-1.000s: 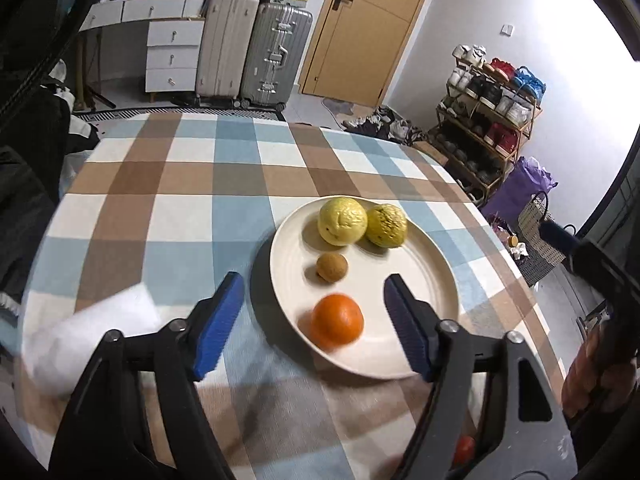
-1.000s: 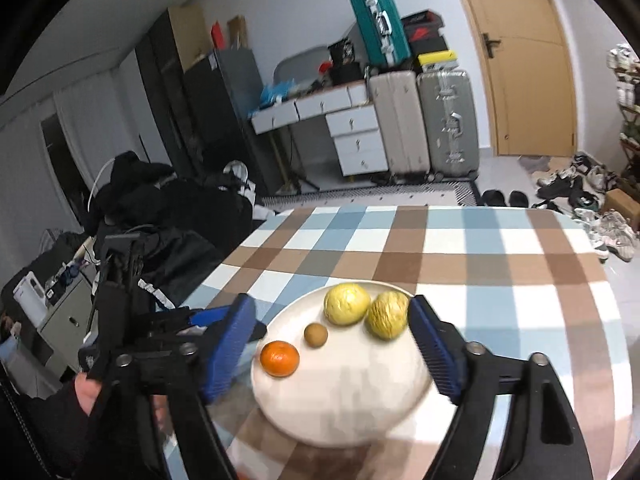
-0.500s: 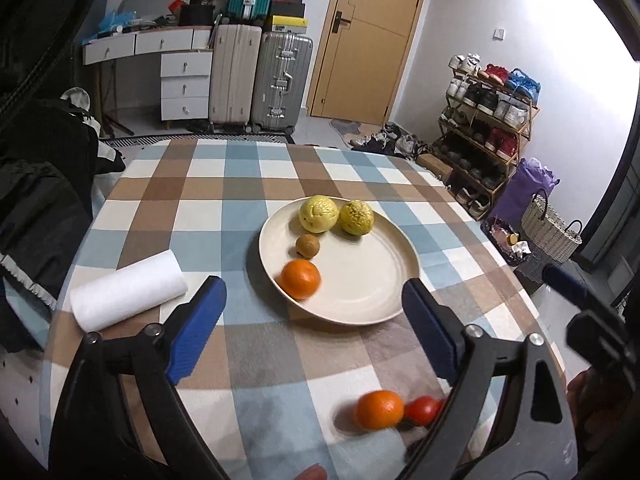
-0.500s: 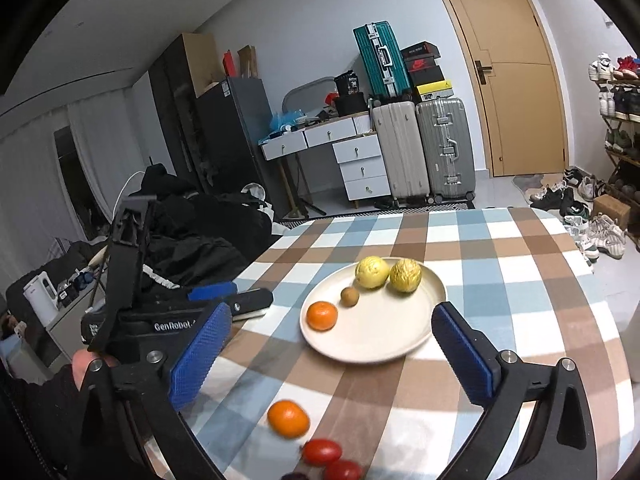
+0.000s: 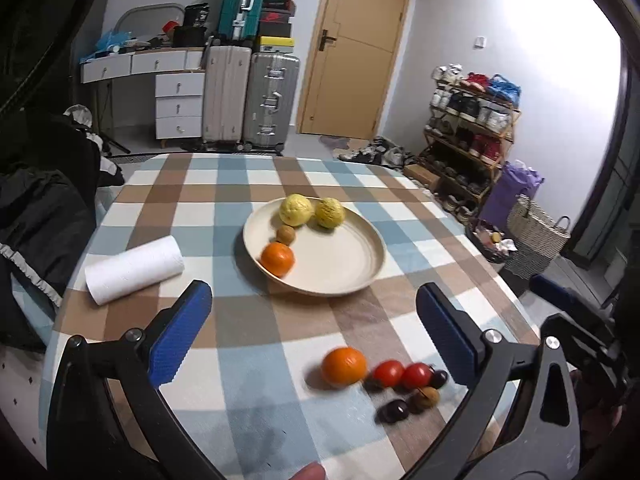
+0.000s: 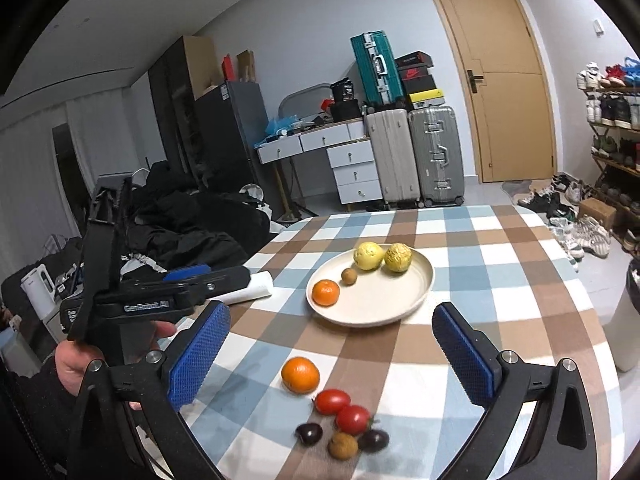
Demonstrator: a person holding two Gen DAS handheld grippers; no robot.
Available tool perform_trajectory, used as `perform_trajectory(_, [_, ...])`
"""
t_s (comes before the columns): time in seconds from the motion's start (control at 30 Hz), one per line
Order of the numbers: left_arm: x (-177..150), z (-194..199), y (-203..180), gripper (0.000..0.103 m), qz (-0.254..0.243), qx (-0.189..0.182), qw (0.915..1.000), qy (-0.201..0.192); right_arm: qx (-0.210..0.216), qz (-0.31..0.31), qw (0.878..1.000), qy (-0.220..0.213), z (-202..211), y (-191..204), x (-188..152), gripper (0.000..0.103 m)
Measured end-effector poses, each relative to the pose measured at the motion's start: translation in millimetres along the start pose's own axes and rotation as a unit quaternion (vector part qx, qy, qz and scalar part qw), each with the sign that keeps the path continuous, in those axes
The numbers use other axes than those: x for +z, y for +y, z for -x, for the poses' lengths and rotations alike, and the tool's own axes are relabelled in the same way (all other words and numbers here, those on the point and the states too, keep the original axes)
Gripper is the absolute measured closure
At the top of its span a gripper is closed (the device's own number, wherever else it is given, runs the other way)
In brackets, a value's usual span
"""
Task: Organize fruits
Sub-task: 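Withdraw both tools from the plate back toward the remaining fruit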
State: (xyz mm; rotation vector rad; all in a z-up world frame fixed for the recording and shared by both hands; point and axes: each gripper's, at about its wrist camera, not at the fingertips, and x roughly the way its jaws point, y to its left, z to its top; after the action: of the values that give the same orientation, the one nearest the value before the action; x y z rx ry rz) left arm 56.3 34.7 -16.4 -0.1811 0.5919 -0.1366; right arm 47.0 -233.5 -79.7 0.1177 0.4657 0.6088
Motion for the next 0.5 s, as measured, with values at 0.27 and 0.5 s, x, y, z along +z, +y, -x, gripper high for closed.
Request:
perform_trajectory(0.27, [-24.5, 8.2, 6.3, 0.001, 0.029, -0.003, 0.9995, 0.012, 0.000, -0.030, 0.999, 0.017, 11.8, -4.8, -31.7, 0.000])
perform_trajectory(0.5, [-53.5, 0.0, 11.8, 0.001, 0.029, -0.018, 0.9987, 0.039, 0.002, -0.055, 0.996, 0.068, 0.0, -5.4, -63.0, 0.000])
